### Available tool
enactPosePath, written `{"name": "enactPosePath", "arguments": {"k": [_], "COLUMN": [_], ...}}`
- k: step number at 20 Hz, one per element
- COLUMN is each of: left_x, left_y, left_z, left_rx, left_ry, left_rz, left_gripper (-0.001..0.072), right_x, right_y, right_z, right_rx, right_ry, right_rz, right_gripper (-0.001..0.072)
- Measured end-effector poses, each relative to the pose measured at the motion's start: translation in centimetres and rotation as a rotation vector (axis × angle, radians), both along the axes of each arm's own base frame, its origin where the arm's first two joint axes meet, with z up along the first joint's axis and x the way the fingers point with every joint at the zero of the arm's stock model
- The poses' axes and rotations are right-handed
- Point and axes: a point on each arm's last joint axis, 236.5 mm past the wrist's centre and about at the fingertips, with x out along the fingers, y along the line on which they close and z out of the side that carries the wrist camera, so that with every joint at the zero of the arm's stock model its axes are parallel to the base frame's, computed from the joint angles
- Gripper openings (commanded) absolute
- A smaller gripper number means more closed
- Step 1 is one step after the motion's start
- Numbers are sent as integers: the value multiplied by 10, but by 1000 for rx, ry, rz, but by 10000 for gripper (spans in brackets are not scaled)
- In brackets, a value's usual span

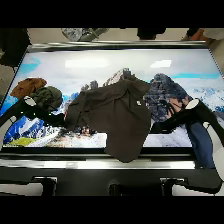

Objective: Fold the shirts.

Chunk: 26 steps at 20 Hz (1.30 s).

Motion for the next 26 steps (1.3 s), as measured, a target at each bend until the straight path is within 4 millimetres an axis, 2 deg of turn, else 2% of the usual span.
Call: {"name": "enactPosePath", "arguments": {"k": [1,2,3,5,8,10,11,12,14,15,16,17,18,19,21,22,23,24,26], "left_x": [0,1,1,2,7,17,28,42,76,89,98,97,84,61,3,-25,-50,-70,-94], "left_y": [0,0,0,-1,-3,-3,-2,-1,2,3,3,5,6,7,6,4,2,0,-3], "left_z": [2,4,6,9,19,38,58,84,167,221,290,358,431,498,590,618,639,651,662], "left_rx": [1,1,2,3,-7,-5,1,11,32,45,60,74,91,95,90,86,82,80,75], "left_ry": [-5,-12,-18,-29,-62,-119,-182,-263,-510,-663,-846,-1023,-1214,-1386,-1638,-1717,-1783,-1821,-1856], "left_rz": [-1,-4,-5,-8,-18,-31,-35,-33,-15,-3,22,51,85,128,194,213,226,231,230], "left_gripper": [33,33,33,34,32,31,31,32,32,32,32,32,32,32,32,32,32,32,32], "right_x": [0,1,2,10,22,38,51,70,114,137,151,156,149,130,73,44,16,-4,-30], "right_y": [8,18,24,34,44,45,40,32,6,-11,-28,-42,-54,-64,-72,-72,-71,-71,-71], "right_z": [-5,-8,-11,-20,-21,-4,12,38,114,171,233,308,378,448,551,583,605,620,631], "right_rx": [14,35,40,30,33,43,35,15,-59,-120,-183,-252,-320,-394,-490,-516,-542,-560,-594], "right_ry": [-2,-2,0,-15,-42,-108,-167,-258,-510,-685,-860,-1064,-1252,-1440,-1719,-1809,-1871,-1916,-1944], "right_rz": [-11,-26,-40,-77,-121,-104,-89,-75,-66,-81,-101,-131,-160,-196,-264,-288,-306,-322,-329], "right_gripper": [651,536,403,55,42,42,42,42,43,43,43,43,43,43,43,43,43,43,43]}}
